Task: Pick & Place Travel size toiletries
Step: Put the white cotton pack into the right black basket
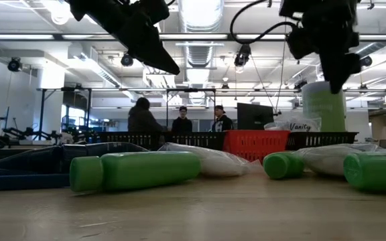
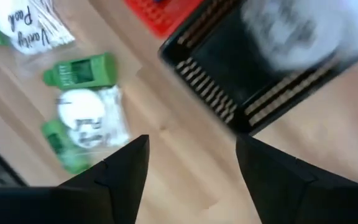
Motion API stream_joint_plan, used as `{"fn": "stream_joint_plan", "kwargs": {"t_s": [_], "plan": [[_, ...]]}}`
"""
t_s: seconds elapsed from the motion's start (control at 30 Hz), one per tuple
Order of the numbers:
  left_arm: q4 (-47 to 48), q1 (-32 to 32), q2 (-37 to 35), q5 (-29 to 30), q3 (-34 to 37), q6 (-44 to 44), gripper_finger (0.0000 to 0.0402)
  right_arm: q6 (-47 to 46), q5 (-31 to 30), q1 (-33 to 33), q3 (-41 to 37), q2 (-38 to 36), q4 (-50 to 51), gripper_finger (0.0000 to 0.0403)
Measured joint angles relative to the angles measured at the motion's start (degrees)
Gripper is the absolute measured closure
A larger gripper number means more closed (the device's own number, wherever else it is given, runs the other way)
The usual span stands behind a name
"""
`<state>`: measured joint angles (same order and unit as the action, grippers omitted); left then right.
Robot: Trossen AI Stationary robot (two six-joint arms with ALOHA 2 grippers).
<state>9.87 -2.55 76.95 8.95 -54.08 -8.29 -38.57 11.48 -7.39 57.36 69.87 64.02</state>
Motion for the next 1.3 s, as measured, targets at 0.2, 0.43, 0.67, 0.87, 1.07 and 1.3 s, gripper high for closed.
{"fn": "stream_joint_plan", "kwargs": {"t_s": [0.2, 0.43, 0.67, 0.87, 1.07, 1.3], "plan": [[0.00, 0.00, 0.00, -0.05, 0.00, 0.00, 0.0161, -22.80, -3.49, 11.09, -0.76, 0.00, -2.19, 0.0165], [0.00, 0.00, 0.00, -1.80, 0.00, -0.02, 0.0161, -45.85, -4.98, 21.73, -3.46, 0.07, -3.36, 0.0140], [0.02, 0.04, 0.00, -2.36, 0.00, -0.02, 0.0161, -66.20, -7.07, 31.62, -8.30, 0.07, -12.76, 0.0124], [0.04, 0.04, 0.00, -3.63, 0.00, -0.02, 0.0161, -80.78, -18.42, 39.04, -16.13, 0.25, -32.94, 0.0114], [0.24, 0.08, 0.00, -3.85, 0.00, -0.02, 0.0161, -91.13, -22.06, 43.79, -19.45, 2.81, -34.88, 0.0108], [0.52, 0.09, -0.02, -3.94, 0.00, -0.02, 0.0161, -93.46, -21.94, 45.81, -20.65, 7.71, -43.04, 0.0119]]}}
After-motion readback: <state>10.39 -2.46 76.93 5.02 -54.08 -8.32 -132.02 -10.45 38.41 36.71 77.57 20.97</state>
